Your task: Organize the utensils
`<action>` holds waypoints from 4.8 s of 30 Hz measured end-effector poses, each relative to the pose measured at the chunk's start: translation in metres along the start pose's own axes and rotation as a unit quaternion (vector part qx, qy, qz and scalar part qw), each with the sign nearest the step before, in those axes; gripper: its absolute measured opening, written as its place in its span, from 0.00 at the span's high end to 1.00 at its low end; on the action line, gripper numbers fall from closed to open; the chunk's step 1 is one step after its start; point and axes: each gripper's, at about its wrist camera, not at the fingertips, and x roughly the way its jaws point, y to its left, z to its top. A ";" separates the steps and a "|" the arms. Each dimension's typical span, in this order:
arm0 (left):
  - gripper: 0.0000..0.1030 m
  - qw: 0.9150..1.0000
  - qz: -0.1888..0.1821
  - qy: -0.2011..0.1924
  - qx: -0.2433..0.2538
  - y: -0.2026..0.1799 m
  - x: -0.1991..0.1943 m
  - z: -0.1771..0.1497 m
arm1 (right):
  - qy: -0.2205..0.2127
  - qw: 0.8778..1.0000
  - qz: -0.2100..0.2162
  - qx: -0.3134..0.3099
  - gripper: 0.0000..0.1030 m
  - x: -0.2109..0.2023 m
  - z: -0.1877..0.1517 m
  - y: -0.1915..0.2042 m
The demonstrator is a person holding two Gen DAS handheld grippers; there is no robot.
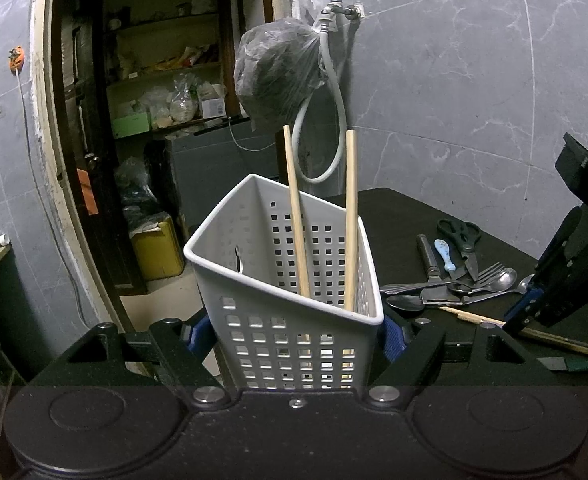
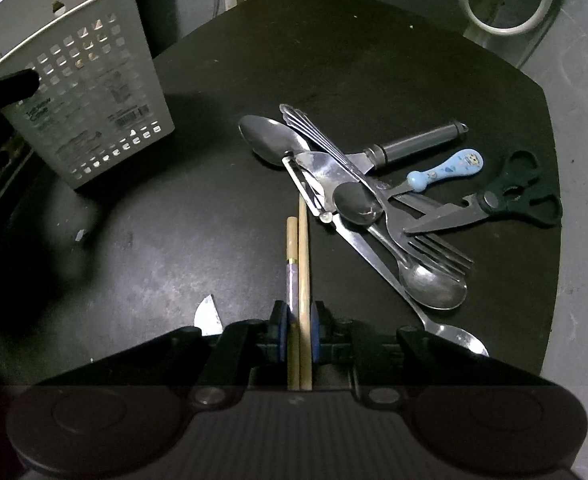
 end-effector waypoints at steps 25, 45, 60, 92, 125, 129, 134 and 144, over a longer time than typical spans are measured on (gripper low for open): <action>0.23 1.000 -0.001 -0.001 0.003 0.001 0.000 0.001 | -0.059 0.997 0.023 0.033 0.94 -0.023 -0.001 -0.010; 0.23 1.000 -0.001 -0.001 0.003 0.000 0.001 0.001 | -0.035 0.999 0.006 -0.002 0.92 -0.003 0.003 -0.009; 0.23 1.000 -0.002 -0.001 0.004 0.000 0.001 0.001 | -0.003 0.998 0.038 -0.040 0.95 0.005 0.015 -0.006; 0.23 1.000 -0.004 0.000 0.005 0.000 0.003 -0.002 | -0.298 0.950 -0.010 0.094 0.95 -0.127 0.010 -0.022; 0.23 1.000 -0.008 0.000 0.004 -0.003 0.007 -0.003 | -0.559 0.820 0.094 0.071 0.94 -0.221 0.093 0.040; 0.23 1.000 -0.009 0.000 0.003 -0.003 0.008 -0.004 | -0.547 0.828 0.101 0.070 0.94 -0.182 0.108 0.060; 0.23 1.000 -0.010 -0.001 0.001 -0.004 0.010 -0.003 | -0.503 0.856 0.095 0.070 0.94 -0.132 0.110 0.078; 0.24 1.000 -0.021 0.001 0.002 0.001 0.013 -0.008 | -0.421 0.897 0.084 0.108 0.50 -0.087 0.072 0.087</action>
